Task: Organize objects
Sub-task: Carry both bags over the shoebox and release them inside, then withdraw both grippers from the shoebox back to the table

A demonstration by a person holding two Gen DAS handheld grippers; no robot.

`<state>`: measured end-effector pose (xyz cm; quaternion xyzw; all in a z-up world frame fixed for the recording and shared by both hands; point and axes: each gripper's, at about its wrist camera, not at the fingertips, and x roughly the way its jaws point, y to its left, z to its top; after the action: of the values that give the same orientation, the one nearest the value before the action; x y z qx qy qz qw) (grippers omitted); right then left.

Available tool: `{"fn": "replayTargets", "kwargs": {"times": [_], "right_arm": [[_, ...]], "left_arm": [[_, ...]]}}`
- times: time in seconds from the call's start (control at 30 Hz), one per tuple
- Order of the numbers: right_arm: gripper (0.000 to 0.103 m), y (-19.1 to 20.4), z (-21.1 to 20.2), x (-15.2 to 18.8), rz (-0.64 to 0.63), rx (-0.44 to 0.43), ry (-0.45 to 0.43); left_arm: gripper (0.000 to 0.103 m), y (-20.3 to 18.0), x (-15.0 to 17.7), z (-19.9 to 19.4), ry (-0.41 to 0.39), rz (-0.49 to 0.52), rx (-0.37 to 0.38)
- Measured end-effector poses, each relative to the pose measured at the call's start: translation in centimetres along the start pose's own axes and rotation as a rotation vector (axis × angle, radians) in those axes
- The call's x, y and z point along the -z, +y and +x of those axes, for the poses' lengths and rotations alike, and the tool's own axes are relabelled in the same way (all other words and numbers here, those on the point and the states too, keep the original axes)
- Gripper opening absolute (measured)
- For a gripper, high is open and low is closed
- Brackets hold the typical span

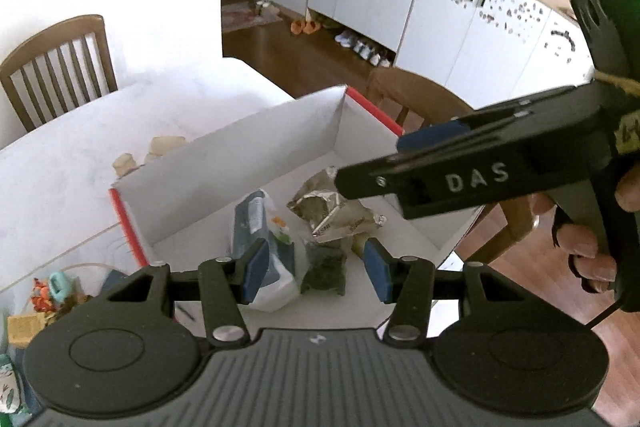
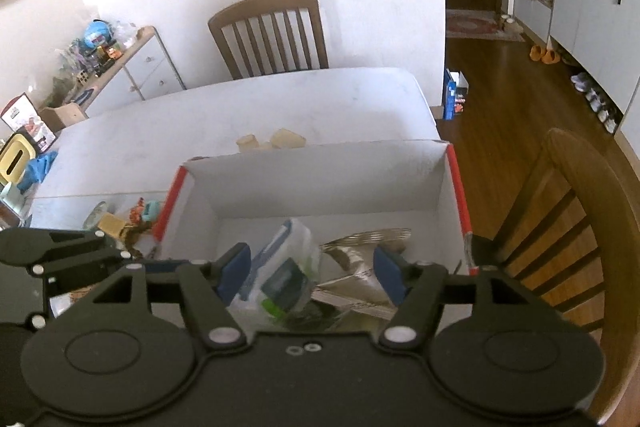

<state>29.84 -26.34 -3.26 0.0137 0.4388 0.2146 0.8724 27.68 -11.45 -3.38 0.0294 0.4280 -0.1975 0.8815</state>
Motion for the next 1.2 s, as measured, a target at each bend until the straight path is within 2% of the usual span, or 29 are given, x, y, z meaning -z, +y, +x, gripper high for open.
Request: {"fn": "replayTargets", "kwargs": {"times": [0.13, 0.23, 0.43, 0.57, 0.87, 1.2], "right_arm": [[0.07, 1.3, -0.9, 0.3, -0.002, 0.003, -0.027], [0.074, 2.4, -1.5, 0.6, 0.006, 0.001, -0.042], [0.084, 4.8, -2.6, 1.7, 0.023, -0.017, -0.09], [0.091, 6.2, -3.2, 2.4, 0.039, -0.024, -0.119], [0.099, 10.5, -3.6, 4.3, 0.049, -0.047, -0.164], [0.099, 15.4, -2.4, 5.8, 0.037, -0.051, -0.15]], "left_arm": [[0.052, 1.2, 0.5, -1.7, -0.032, -0.018, -0.001], [0.064, 2.4, 1.0, -3.2, -0.055, -0.038, -0.001], [0.065, 4.9, 2.4, -5.9, -0.089, -0.077, -0.002], [0.075, 6.6, 3.4, -7.6, -0.114, -0.101, -0.014], [0.078, 10.5, 5.9, -10.8, -0.154, -0.131, -0.045], [0.078, 15.1, 8.9, -13.6, -0.18, -0.173, -0.085]]}}
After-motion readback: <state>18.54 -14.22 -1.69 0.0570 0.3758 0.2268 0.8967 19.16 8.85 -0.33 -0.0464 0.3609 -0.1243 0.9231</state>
